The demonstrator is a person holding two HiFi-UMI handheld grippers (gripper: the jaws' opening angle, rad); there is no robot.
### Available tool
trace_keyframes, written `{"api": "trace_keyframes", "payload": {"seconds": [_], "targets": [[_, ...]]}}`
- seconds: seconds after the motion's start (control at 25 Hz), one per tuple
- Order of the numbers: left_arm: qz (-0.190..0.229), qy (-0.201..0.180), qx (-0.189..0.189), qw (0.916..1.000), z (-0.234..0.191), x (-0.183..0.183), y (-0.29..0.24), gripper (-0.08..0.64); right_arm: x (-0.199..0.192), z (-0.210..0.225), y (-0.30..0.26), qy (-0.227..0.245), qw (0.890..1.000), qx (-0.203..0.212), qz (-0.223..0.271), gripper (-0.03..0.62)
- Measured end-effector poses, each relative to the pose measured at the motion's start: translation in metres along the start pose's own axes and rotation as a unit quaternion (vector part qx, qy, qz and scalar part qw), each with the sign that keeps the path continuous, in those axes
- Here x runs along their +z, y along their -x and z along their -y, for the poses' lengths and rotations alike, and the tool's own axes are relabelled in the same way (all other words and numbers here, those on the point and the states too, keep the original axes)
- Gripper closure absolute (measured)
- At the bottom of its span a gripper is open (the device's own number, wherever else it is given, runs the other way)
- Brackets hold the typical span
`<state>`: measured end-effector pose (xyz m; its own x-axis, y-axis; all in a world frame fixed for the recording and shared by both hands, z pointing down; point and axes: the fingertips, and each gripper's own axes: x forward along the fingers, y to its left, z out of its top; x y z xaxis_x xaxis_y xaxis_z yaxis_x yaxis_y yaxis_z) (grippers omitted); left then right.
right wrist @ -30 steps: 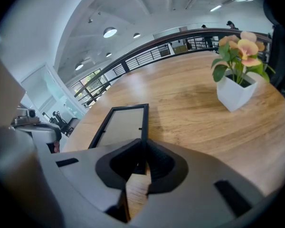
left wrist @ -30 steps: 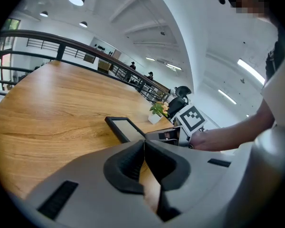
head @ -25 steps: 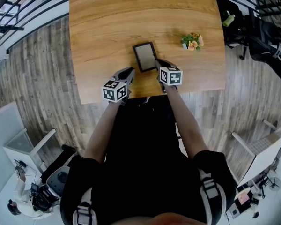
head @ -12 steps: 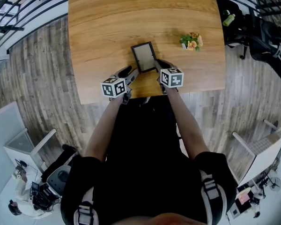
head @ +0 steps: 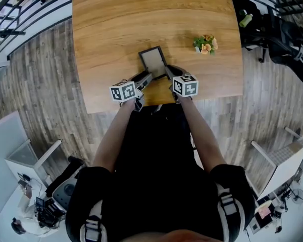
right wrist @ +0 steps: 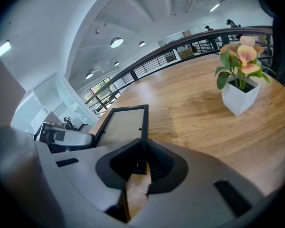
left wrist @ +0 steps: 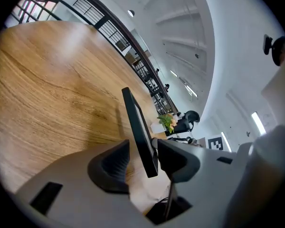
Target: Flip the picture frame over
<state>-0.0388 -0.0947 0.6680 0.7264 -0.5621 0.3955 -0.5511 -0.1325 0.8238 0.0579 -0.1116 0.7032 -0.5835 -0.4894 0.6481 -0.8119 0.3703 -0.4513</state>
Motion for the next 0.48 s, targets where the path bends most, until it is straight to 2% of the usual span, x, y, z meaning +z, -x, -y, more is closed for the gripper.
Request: {"api": "trace_keyframes", "payload": {"seconds": [0.12,0.2,0.24,0.48], "targets": [[0.004,0.023,-0.01,0.9997,0.001,0.002,-0.001,0.373,0.001,-0.006,0.0,0.008,1.0,0.012,0.001,0.543],[0.008,0.032,-0.011,0.9994,-0.001,0.003,0.0,0.435,0.0,-0.01,0.001,0.012,1.0,0.016,0.001,0.543],[0.01,0.038,-0.014,0.9991,-0.001,0.003,0.001,0.444,0.0,-0.011,0.001,0.013,1.0,0.016,0.001,0.543],[0.024,0.066,-0.038,0.9968,0.009,0.009,0.005,0.468,0.003,-0.016,0.003,0.015,1.0,0.021,0.003,0.543]]}}
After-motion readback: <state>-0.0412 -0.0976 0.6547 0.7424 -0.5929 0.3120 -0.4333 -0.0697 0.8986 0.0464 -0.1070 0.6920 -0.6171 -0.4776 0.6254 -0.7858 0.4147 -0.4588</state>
